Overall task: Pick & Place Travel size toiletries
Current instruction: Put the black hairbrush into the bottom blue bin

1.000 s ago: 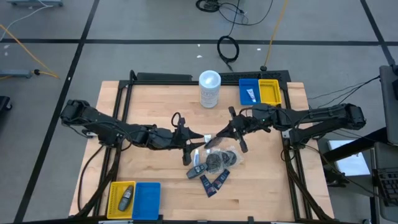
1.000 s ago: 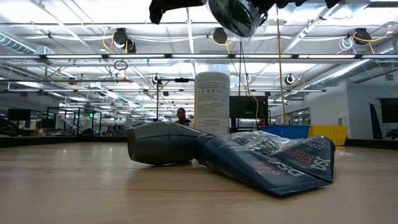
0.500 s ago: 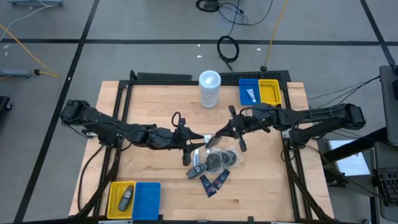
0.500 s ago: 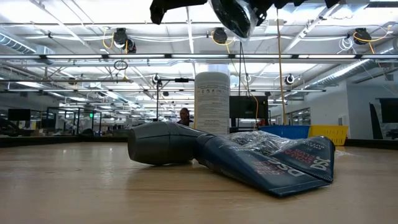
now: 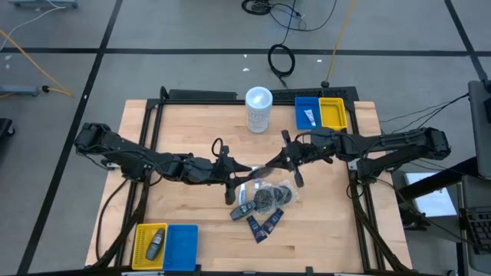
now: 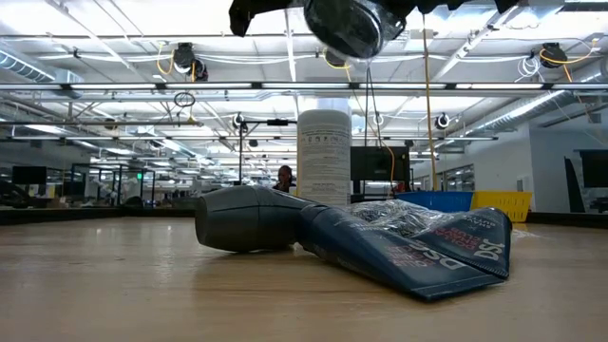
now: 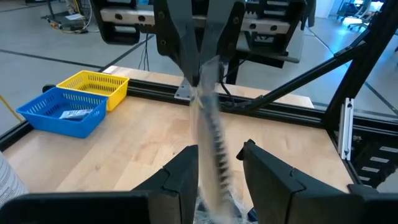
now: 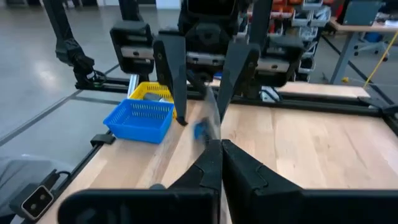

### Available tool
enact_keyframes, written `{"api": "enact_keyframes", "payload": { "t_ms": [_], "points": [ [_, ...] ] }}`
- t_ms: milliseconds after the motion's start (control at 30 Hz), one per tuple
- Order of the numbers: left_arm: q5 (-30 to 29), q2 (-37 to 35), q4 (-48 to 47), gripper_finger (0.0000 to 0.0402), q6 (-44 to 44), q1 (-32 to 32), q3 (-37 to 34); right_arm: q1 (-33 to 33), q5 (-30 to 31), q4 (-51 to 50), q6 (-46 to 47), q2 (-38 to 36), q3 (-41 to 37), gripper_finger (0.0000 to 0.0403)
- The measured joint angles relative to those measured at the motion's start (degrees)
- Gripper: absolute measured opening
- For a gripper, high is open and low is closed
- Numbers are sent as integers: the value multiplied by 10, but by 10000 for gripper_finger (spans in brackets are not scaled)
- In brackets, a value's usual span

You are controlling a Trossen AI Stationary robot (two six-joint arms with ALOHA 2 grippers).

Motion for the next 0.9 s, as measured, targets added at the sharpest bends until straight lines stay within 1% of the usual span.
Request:
{"api": "enact_keyframes", "payload": {
  "t_ms": [300,533,600,633,733,767,900],
  "points": [
    [-2,0,-1,127,-5,0,0,0,-2,39,-5,0,0,0],
    [-36,0,-5,124,-2,0,0,0,-2,38,-5,0,0,0],
    [-36,0,-5,110,9,0,0,0,-2,37,-5,0,0,0],
    [-36,0,-5,97,15,0,0,0,-2,36,-5,0,0,0],
    [-36,0,-6,32,29,0,0,0,-2,34,-5,0,0,0],
    [-36,0,-6,19,32,0,0,0,-2,34,-5,0,0,0],
    [-36,0,-10,17,34,0,0,0,-2,34,-5,0,0,0]
  ]
}}
